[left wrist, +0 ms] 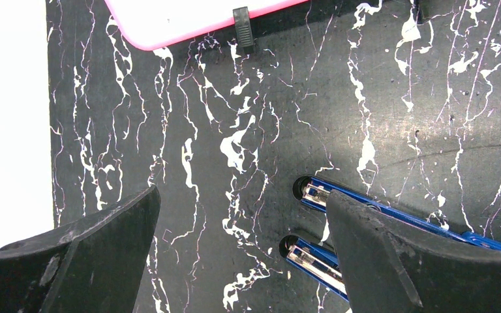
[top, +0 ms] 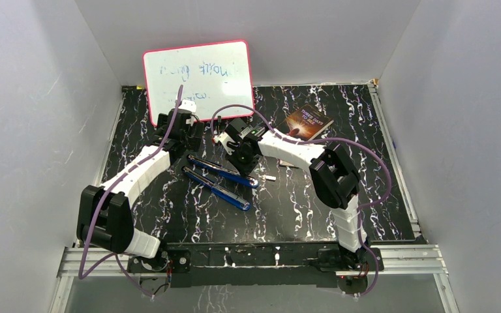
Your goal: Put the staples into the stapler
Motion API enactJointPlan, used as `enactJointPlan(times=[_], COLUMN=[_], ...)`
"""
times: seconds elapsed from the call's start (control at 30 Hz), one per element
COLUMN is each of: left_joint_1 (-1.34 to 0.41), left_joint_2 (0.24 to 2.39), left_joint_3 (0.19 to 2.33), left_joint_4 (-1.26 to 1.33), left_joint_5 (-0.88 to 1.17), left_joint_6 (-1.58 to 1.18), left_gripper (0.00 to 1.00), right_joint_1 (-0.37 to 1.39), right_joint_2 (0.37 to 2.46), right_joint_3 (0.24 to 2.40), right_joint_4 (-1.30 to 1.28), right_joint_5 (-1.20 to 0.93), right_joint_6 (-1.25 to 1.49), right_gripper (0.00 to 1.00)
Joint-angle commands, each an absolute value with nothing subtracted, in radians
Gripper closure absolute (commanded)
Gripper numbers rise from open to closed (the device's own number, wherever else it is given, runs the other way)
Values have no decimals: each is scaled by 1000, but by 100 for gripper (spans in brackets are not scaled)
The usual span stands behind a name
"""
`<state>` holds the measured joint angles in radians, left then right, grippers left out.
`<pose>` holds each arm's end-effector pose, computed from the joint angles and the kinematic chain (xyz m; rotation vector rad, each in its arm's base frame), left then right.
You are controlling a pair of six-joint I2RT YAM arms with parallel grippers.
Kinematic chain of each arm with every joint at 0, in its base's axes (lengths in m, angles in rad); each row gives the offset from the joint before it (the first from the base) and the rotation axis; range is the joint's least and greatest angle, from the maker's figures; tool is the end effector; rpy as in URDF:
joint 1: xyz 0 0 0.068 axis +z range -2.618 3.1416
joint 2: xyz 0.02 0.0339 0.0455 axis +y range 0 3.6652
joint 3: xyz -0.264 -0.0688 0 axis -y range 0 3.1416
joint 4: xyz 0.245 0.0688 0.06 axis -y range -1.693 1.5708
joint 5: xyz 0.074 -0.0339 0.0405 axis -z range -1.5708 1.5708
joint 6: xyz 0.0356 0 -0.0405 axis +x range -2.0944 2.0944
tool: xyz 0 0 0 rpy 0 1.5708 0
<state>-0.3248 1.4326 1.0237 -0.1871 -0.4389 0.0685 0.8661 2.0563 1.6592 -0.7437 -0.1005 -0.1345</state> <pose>0.3083 -0.0878 0.2730 0.1673 2.1139 0.3232 0.2810 0.3359 0.2081 -1.3481 2.4029 0.3446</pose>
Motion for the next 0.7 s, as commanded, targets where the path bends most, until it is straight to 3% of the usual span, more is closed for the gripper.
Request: enactJointPlan(times=[0.0, 0.23, 0.67], left_joint_1=[-331, -330, -330], left_joint_2=[1411, 1410, 1410], left_joint_3=[1035, 1034, 1034], left_joint_4=[-186, -186, -186], left_joint_5=[-466, -466, -466], left_joint_6=[79, 79, 78], left_gripper=[2, 2, 2], right_joint_1=[871, 871, 871], right_joint_2=[2075, 2068, 2051], right_joint_3=[1694, 1689, 1672], right_joint_4=[-763, -762, -749], right_joint_5=[-90, -90, -90], right_joint_6=[-133, -133, -130], right_gripper=[95, 85, 76])
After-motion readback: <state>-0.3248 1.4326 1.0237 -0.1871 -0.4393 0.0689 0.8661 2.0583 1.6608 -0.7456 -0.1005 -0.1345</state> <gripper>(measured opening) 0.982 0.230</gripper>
